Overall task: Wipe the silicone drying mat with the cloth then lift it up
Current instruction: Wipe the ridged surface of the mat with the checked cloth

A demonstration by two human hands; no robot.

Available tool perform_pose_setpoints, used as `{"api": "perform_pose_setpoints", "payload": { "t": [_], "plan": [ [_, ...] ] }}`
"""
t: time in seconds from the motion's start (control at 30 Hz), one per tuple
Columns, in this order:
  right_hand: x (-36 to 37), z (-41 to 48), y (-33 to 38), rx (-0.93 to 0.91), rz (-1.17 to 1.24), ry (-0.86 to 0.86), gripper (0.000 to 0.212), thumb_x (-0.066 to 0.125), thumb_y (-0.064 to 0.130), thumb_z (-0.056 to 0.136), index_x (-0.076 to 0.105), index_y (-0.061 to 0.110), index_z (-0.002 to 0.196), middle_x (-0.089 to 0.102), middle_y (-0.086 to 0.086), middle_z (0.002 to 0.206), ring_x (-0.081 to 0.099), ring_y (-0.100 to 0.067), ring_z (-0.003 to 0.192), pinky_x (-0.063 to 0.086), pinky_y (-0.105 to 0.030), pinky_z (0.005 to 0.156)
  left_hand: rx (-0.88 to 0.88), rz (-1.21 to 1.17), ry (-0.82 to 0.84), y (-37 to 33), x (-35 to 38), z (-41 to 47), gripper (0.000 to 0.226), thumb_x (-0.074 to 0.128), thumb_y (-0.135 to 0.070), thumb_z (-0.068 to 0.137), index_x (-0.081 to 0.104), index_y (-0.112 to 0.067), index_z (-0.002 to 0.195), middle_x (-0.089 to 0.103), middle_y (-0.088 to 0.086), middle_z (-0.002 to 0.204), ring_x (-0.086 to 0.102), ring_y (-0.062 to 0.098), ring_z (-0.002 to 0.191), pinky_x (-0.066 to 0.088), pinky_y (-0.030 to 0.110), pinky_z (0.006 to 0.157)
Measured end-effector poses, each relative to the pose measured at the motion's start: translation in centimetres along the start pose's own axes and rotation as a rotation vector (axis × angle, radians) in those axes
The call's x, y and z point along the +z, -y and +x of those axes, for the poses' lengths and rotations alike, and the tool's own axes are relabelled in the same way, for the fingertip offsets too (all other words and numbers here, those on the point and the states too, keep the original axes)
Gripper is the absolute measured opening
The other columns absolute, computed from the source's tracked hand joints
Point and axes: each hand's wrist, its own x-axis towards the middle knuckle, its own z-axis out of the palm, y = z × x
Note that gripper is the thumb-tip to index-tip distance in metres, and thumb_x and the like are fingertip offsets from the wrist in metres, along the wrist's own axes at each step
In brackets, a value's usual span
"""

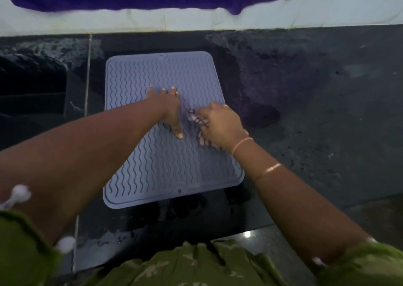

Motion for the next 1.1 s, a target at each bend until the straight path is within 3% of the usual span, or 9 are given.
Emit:
{"api": "perform_pose_setpoints", "payload": {
  "t": [0.4,0.57,0.67,0.77,0.87,1.0,1.1],
  "plan": [
    [-0.9,-9.7,0.5,-0.092,0.098,0.36,0.037,0.065,0.029,0.08,0.063,0.026,0.116,0.057,0.001,0.112,0.053,-0.017,0.106,0.035,-0.022,0.075,-0.039,-0.005,-0.009,-0.5,-0.1,-0.1,0.138,0.073,-0.07,0.057,-0.009,-0.013,0.152,-0.01,0.003,0.161,-0.001,0.027,0.149,-0.003,0.056,0.117],
    [-1.1,-10.1,0.1,-0.004,0.226,0.479,0.021,0.066,0.031,0.077,0.07,0.02,0.094,0.065,0.0,0.097,0.059,-0.017,0.092,0.049,-0.03,0.081,-0.038,-0.029,-0.011,-0.3,0.1,-0.1,0.138,0.074,-0.068,0.057,-0.009,-0.012,0.152,-0.01,0.004,0.161,-0.002,0.027,0.149,-0.005,0.056,0.116],
    [-1.8,-9.5,-0.6,0.072,0.358,0.574,0.008,0.067,0.027,0.079,0.069,0.02,0.08,0.066,0.001,0.084,0.061,-0.015,0.083,0.05,-0.033,0.079,-0.056,-0.008,0.018,-0.8,-0.1,-0.1,0.138,0.075,-0.066,0.058,-0.009,-0.011,0.152,-0.01,0.005,0.161,-0.001,0.027,0.149,-0.005,0.056,0.115],
    [-2.5,-7.9,-1.8,0.202,0.735,0.473,0.008,0.066,0.01,0.081,0.07,0.007,0.087,0.072,-0.009,0.098,0.067,-0.022,0.095,0.052,-0.037,0.09,-0.069,0.03,0.016,-1.5,-0.5,-0.5,0.137,0.078,-0.061,0.06,-0.009,-0.009,0.151,-0.011,0.007,0.161,-0.002,0.028,0.149,-0.005,0.059,0.115],
    [-3.4,-5.5,-1.9,0.345,1.193,0.218,0.022,0.053,-0.005,0.086,0.067,0.006,0.1,0.073,-0.008,0.1,0.069,-0.021,0.092,0.056,-0.029,0.084,-0.051,0.035,-0.047,-1.7,-0.5,-0.7,0.14,0.081,-0.057,0.058,-0.014,-0.011,0.151,-0.014,0.005,0.16,-0.006,0.029,0.148,-0.005,0.061,0.115],
    [-4.5,-0.9,-1.3,0.408,1.572,-0.049,0.034,0.05,-0.007,0.087,0.057,-0.001,0.12,0.062,-0.023,0.114,0.06,-0.033,0.102,0.047,-0.045,0.097,-0.093,0.05,-0.001,-2.1,-0.8,-0.3,0.141,0.082,-0.057,0.056,-0.014,-0.014,0.151,-0.013,0.006,0.16,-0.011,0.031,0.147,-0.01,0.062,0.111],
    [-5.6,2.7,-0.8,0.43,1.709,-0.137,0.032,0.047,0.0,0.091,0.054,-0.003,0.122,0.061,-0.024,0.115,0.062,-0.033,0.1,0.051,-0.043,0.092,-0.07,0.086,0.038,-2.2,-1.3,0.0,0.135,0.079,-0.057,0.061,-0.013,-0.017,0.152,-0.013,0.007,0.16,-0.011,0.03,0.148,-0.01,0.063,0.11]
  ]
}}
